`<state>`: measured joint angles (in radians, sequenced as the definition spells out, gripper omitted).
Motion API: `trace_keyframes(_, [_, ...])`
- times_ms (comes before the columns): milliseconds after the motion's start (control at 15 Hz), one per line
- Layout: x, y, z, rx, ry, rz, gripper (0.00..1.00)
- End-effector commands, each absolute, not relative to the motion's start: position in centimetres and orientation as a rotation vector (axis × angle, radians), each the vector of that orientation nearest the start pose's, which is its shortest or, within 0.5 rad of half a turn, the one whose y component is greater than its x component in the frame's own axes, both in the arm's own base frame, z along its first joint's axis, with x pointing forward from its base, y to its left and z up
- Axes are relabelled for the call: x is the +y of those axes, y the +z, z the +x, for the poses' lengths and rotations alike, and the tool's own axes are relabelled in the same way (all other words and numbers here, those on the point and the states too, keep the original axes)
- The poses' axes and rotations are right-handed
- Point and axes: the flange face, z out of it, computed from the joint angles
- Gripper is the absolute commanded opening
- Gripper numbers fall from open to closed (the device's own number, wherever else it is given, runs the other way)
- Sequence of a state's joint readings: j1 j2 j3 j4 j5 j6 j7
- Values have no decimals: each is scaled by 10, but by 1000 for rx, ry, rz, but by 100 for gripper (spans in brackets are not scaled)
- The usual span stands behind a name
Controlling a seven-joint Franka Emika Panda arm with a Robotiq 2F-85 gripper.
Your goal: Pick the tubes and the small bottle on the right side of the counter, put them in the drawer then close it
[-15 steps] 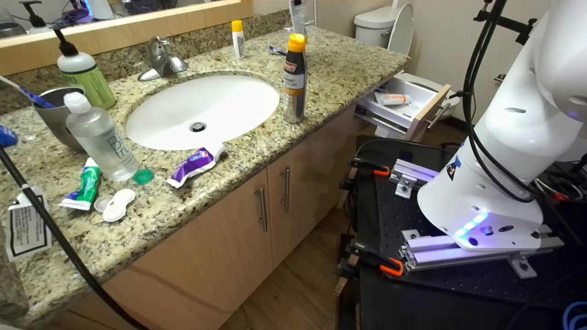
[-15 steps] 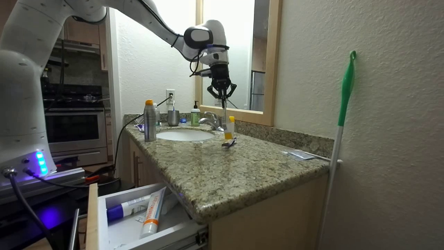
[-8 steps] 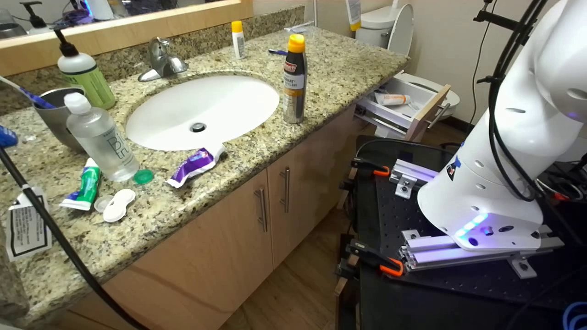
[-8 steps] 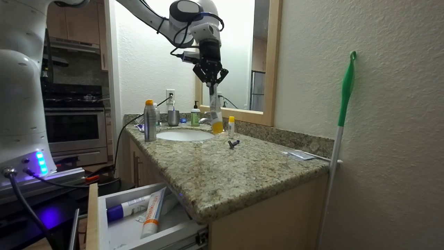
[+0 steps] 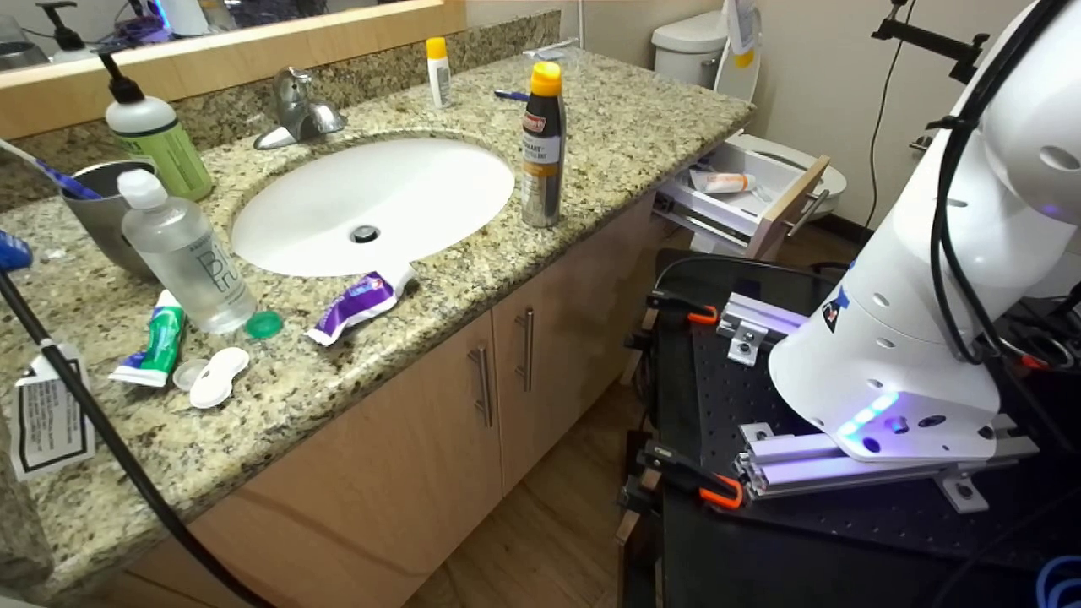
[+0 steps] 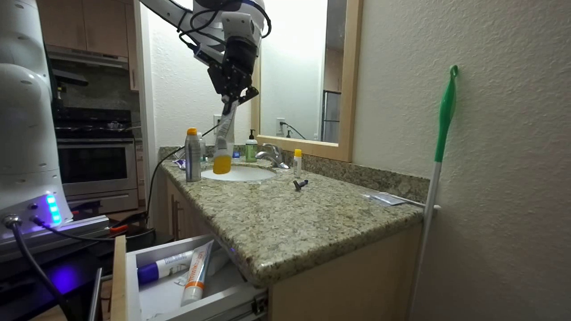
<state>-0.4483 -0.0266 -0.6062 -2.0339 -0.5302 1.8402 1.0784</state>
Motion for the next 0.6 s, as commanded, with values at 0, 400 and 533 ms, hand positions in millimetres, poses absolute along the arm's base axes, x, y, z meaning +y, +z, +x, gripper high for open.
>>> trace_keyframes(0, [-467, 440, 198, 2903, 507, -2154, 1])
trace_keyframes(400, [-458, 411, 177, 2864, 758, -2144, 1])
trace_keyframes(533, [-458, 399, 175, 2861, 698, -2123, 1])
